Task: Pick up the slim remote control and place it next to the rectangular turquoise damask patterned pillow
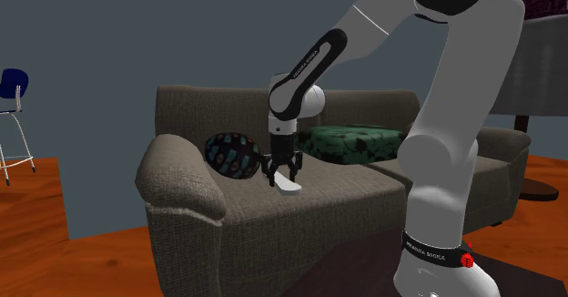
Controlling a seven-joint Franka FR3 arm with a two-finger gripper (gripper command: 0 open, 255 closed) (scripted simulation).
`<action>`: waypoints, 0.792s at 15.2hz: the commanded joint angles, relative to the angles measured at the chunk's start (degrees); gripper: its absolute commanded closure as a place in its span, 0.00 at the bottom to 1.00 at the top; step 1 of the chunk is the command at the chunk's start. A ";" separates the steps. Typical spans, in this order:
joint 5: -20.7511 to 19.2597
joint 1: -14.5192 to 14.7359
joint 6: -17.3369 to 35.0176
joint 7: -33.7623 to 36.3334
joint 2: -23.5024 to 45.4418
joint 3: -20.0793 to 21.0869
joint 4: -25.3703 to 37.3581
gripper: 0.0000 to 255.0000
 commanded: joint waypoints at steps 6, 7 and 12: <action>0.24 0.08 -2.69 -0.20 -1.77 -0.16 0.96 1.00; 0.30 0.10 -3.59 -0.26 -2.33 -0.22 1.30 1.00; 0.53 0.19 -8.03 -0.50 -4.88 -0.50 3.21 1.00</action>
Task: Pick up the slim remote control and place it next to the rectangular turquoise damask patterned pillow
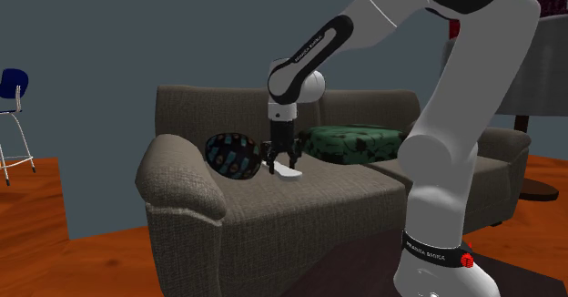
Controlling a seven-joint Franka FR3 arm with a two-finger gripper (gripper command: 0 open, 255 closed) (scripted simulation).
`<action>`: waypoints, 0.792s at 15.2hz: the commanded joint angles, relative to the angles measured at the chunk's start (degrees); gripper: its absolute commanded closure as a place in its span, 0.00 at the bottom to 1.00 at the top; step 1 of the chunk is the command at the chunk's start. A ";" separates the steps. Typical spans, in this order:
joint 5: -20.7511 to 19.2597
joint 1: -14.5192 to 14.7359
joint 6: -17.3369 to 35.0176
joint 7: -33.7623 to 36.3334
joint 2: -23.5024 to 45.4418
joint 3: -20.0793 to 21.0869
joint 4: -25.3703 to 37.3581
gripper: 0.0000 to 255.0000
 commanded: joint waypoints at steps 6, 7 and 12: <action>0.14 0.04 -6.10 -0.38 -3.07 -0.50 3.08 1.00; 0.15 0.05 -6.96 -0.40 -3.43 -0.56 3.57 1.00; 0.14 0.09 -11.15 -0.47 -5.00 -0.85 6.20 1.00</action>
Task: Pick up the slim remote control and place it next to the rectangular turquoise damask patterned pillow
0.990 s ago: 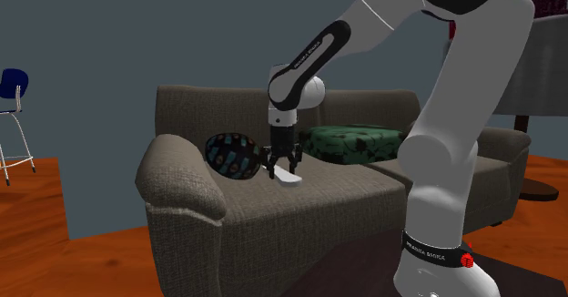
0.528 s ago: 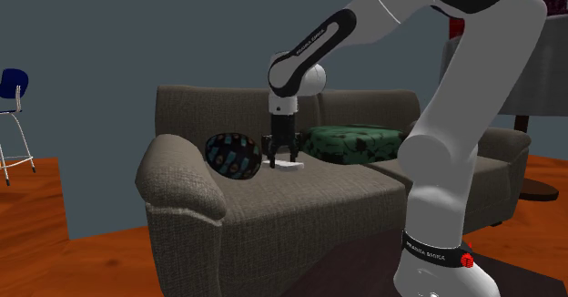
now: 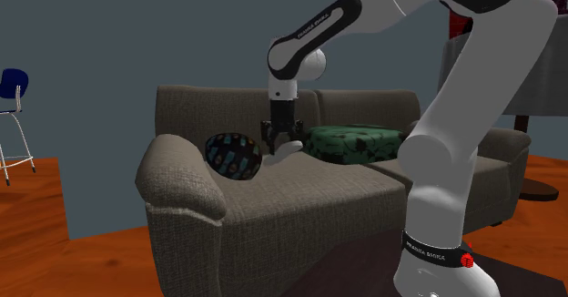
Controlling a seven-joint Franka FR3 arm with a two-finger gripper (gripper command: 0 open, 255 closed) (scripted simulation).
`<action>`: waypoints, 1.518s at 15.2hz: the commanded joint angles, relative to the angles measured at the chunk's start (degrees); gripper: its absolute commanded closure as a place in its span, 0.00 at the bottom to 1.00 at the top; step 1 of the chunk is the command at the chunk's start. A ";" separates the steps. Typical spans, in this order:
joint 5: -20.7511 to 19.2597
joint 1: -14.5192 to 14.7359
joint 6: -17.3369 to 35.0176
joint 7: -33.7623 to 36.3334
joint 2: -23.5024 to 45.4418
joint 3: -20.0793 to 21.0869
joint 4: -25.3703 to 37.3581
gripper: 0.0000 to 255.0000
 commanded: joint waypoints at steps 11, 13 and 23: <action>-0.12 -0.01 -9.66 -0.15 -2.53 -0.58 7.33 1.00; -0.16 -0.02 -11.24 -0.15 -2.73 -0.67 8.70 1.00; -1.41 -1.60 -16.79 -4.27 -5.00 -4.03 11.86 1.00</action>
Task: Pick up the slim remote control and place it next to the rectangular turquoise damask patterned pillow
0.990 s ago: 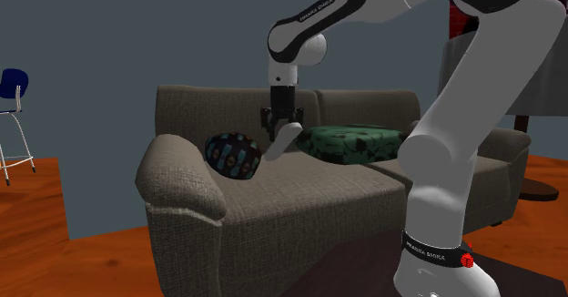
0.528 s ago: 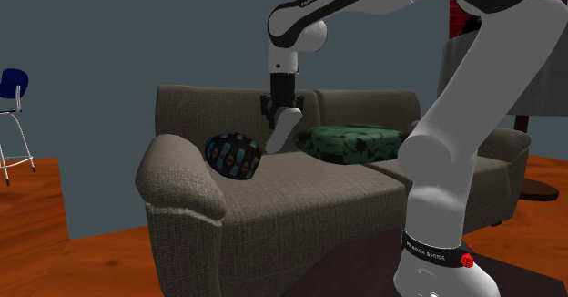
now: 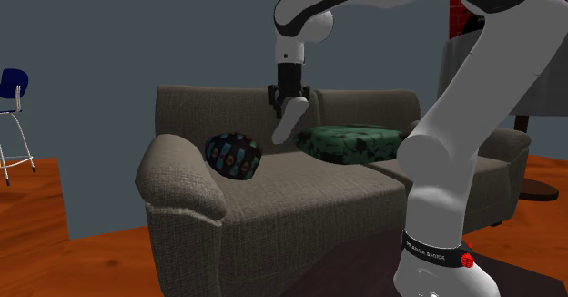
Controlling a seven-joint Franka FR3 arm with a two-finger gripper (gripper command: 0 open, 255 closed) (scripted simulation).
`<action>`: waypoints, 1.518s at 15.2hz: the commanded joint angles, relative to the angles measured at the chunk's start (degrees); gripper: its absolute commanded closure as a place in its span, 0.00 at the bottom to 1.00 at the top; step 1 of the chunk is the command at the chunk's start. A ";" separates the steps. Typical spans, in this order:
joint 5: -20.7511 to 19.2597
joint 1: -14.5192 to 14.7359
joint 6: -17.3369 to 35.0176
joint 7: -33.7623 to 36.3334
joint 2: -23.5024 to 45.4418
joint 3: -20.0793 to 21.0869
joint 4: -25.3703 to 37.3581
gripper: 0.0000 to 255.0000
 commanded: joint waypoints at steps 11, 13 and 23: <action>-5.59 -6.11 -0.99 -16.00 -3.12 -12.29 -2.20 1.00; -5.64 -6.13 0.55 -15.99 -3.13 -12.35 -3.75 1.00; -5.83 -6.23 8.43 -15.98 -2.37 -12.66 -10.86 1.00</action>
